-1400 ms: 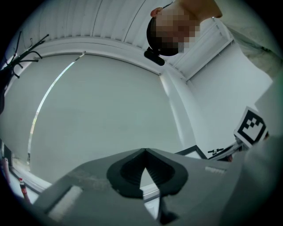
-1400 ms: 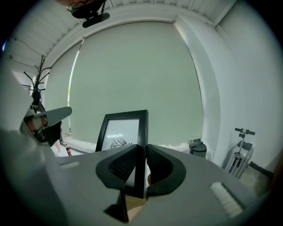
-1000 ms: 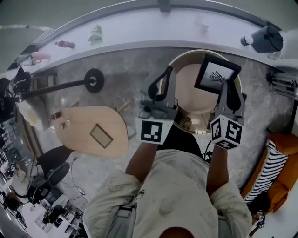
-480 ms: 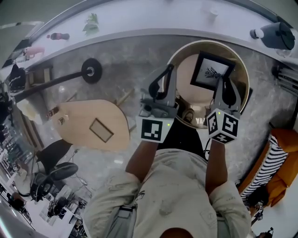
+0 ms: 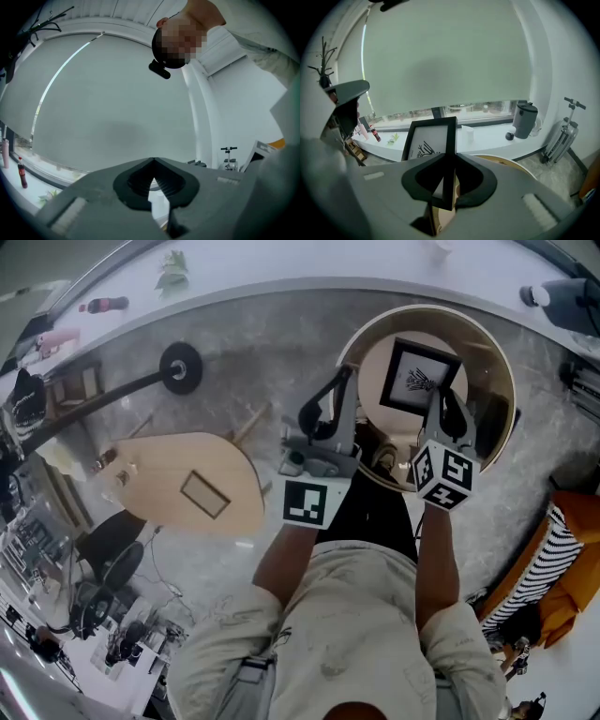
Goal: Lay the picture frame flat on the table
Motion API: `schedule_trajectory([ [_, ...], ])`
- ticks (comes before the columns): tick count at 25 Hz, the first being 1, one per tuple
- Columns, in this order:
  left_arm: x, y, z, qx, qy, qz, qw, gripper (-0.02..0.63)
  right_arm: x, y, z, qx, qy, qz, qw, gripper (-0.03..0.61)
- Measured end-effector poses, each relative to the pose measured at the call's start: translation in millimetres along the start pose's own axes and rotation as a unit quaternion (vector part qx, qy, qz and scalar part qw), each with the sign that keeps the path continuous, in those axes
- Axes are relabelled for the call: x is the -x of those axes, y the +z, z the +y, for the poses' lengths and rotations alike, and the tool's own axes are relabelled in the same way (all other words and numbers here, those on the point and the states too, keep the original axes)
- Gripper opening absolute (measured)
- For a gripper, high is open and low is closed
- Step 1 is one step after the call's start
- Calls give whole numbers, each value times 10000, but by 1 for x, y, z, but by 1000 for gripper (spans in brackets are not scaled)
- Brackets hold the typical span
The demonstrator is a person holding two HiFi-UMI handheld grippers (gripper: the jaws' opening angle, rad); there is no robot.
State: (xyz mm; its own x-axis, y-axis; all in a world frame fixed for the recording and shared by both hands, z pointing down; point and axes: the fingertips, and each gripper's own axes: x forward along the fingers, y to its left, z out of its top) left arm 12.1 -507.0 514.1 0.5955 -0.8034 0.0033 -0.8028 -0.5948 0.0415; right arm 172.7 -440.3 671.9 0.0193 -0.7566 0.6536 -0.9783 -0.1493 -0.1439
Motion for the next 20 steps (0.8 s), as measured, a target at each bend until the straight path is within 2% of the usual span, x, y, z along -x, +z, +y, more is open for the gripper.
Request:
schedule_trajectory([
  [8,-4,-33,8,80,-37,236,9997,3,-50,-67,-8,-57,-43,811,9967,71],
  [20,-8,-73,6,144,-72,406,9990,3,-96,-172,-18,-245,-11,1888,9817,71],
])
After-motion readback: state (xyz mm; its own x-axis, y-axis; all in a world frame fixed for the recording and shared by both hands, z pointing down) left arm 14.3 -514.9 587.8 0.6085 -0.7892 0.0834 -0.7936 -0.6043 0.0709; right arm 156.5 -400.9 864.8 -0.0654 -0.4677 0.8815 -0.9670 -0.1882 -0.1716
